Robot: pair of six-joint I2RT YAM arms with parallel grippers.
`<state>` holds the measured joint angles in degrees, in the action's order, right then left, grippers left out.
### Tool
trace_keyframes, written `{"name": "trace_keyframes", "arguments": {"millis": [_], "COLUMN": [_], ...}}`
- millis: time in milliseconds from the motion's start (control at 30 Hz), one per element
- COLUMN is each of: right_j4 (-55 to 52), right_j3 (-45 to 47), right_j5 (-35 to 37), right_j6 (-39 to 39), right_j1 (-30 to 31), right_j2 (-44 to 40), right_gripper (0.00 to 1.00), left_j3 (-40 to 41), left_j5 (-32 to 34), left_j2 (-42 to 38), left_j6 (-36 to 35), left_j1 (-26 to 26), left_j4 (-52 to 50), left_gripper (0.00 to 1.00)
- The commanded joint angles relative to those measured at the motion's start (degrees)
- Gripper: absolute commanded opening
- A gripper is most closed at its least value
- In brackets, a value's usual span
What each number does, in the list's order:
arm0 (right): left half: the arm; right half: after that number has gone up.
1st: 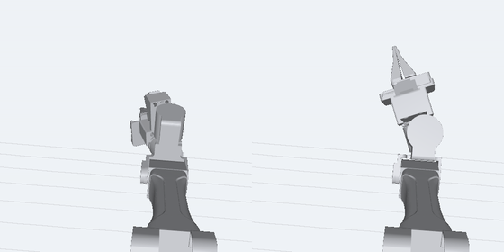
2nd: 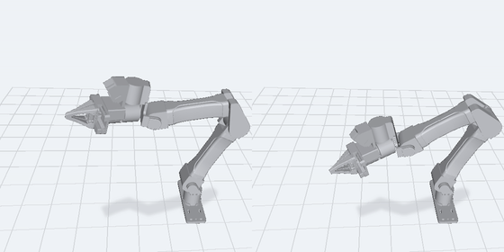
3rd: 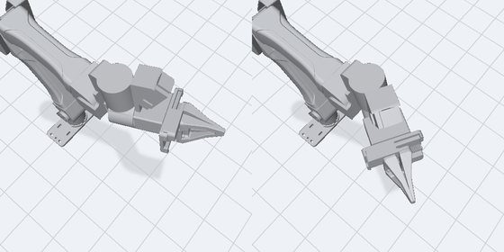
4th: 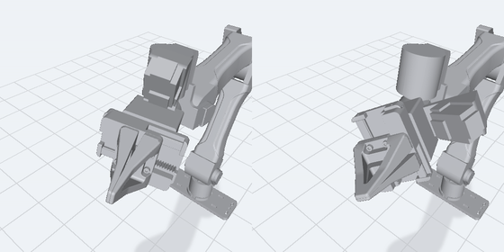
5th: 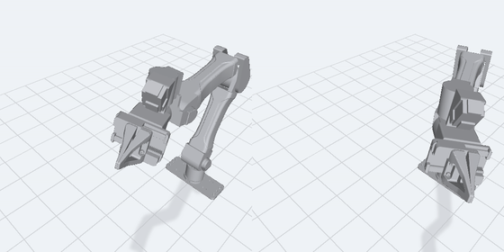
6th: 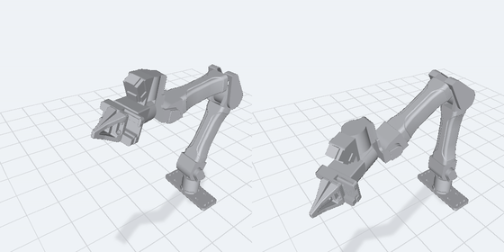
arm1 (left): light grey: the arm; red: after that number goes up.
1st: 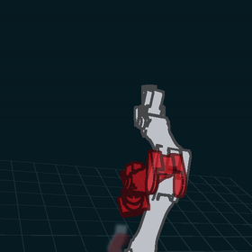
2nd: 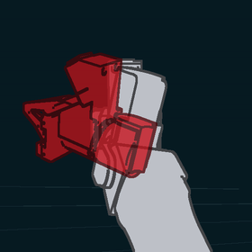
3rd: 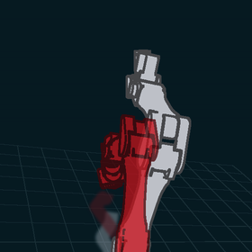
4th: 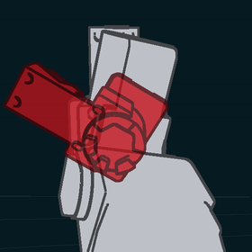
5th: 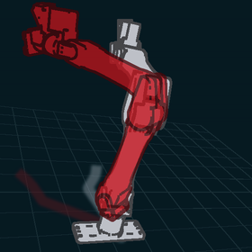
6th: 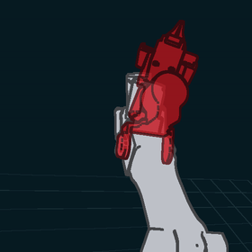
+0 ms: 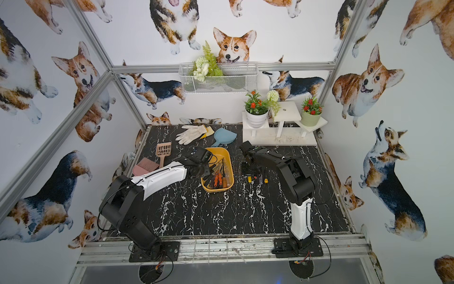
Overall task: Take out the screwdriver from the storage box
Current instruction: Place the screwdriver at the center of the board.
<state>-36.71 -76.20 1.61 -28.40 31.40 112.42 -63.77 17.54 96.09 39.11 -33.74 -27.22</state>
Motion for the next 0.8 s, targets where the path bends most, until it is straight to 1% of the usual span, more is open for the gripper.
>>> {"name": "trace_keyframes", "arguments": {"millis": [0,133,200,267,333,400,533,700,767], "right_j4": [-1.52,-1.79,-1.42,-0.93,-0.56,-0.17,0.97,5.54,8.78], "right_j3": [-0.76,-0.88,-0.47,0.08,0.51,0.86,1.51,4.44,6.05], "right_j5": [1.6,1.62,1.31,1.47,1.72,1.97,1.84,0.48,-2.14], "right_j6": [0.09,0.44,0.7,0.81,1.13,1.48,2.47,3.67,4.61], "right_j1": [-0.08,-0.1,-0.11,-0.07,-0.04,-0.09,0.01,1.58,2.34], "right_j2": [0.85,0.7,-0.07,-1.16,-2.5,-4.03,-7.65,-14.16,-16.97], "right_gripper": [0.3,0.41,0.49,0.54,0.56,0.58,0.58,0.58,0.58], "left_j3": [-1.26,-1.66,-1.8,-1.71,-1.46,-1.27,-1.27,-1.69,-1.89], "left_j5": [-0.06,0.02,-0.06,-0.14,-0.07,-0.06,-0.05,0.04,0.04], "left_j2": [-0.56,-0.49,-0.47,-0.47,-0.56,-0.56,-0.56,-0.29,-0.05], "left_j6": [0.0,-0.16,-0.16,0.0,0.17,0.26,0.44,0.61,0.77], "left_j1": [0.02,0.06,0.05,0.07,-0.01,-0.08,-0.28,-0.6,-0.7], "left_j4": [2.04,2.07,1.94,1.95,1.95,1.98,1.95,2.04,2.04], "left_gripper": [0.0,0.0,0.0,0.0,0.0,0.0,0.0,0.0,0.0]}}
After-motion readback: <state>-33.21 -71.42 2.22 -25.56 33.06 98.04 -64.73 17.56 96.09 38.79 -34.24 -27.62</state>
